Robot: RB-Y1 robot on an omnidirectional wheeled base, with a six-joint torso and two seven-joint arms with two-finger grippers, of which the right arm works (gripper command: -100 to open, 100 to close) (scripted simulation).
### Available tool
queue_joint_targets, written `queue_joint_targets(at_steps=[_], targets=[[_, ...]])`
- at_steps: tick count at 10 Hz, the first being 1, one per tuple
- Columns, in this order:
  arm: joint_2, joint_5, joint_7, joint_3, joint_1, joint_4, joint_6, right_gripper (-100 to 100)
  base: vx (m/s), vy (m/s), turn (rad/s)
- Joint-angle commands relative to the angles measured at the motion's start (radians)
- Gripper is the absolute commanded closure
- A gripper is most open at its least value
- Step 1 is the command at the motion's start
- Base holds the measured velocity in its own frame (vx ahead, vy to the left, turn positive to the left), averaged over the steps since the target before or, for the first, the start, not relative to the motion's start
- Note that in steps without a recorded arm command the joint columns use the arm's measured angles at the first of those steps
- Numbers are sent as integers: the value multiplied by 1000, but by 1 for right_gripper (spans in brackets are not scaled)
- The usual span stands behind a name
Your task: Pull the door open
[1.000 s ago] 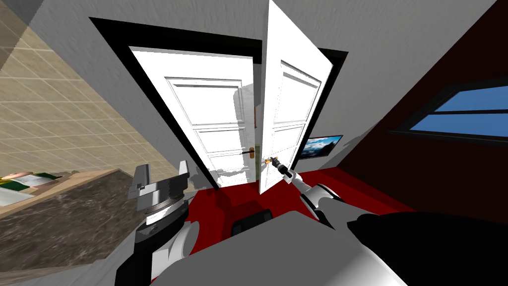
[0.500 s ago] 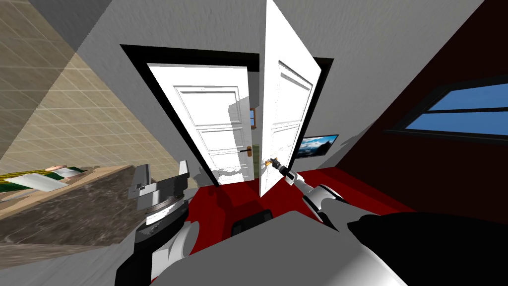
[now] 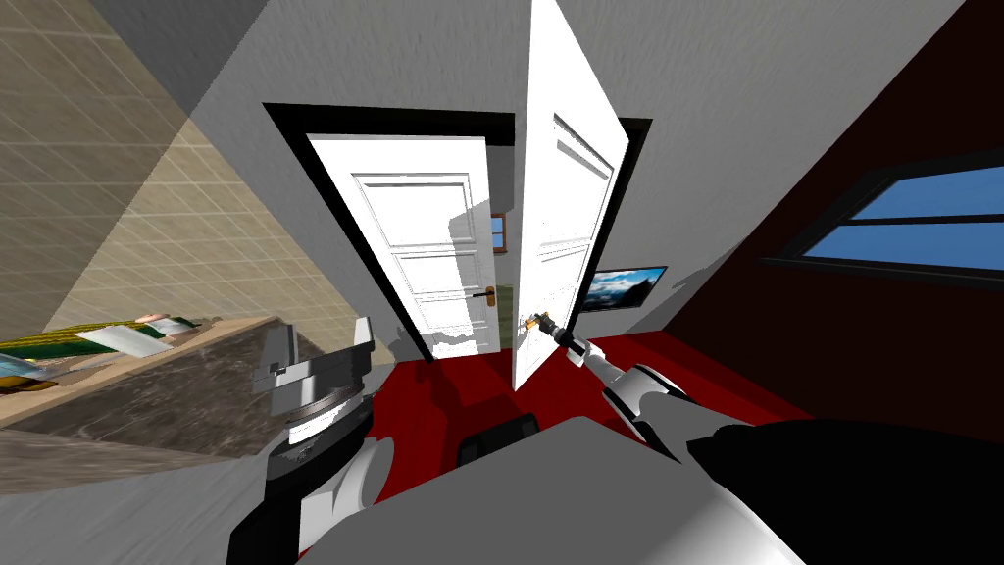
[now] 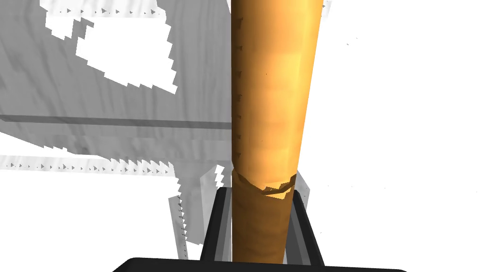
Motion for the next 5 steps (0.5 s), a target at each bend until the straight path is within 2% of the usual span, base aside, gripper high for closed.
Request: queue_joint_targets(at_steps=[1, 2, 3, 4, 5], targets=[[-11, 6, -13, 6, 15, -9, -28, 100, -147, -111, 100], [-24, 13, -26, 12, 25, -8, -60, 100, -146, -124, 117], [-24, 13, -26, 12, 25, -8, -60, 100, -102, -100, 46], [-24, 13, -26, 12, 25, -8, -60, 100, -40, -34, -29], [-38, 21, -41, 19, 36, -7, -94, 100, -74, -60, 68]])
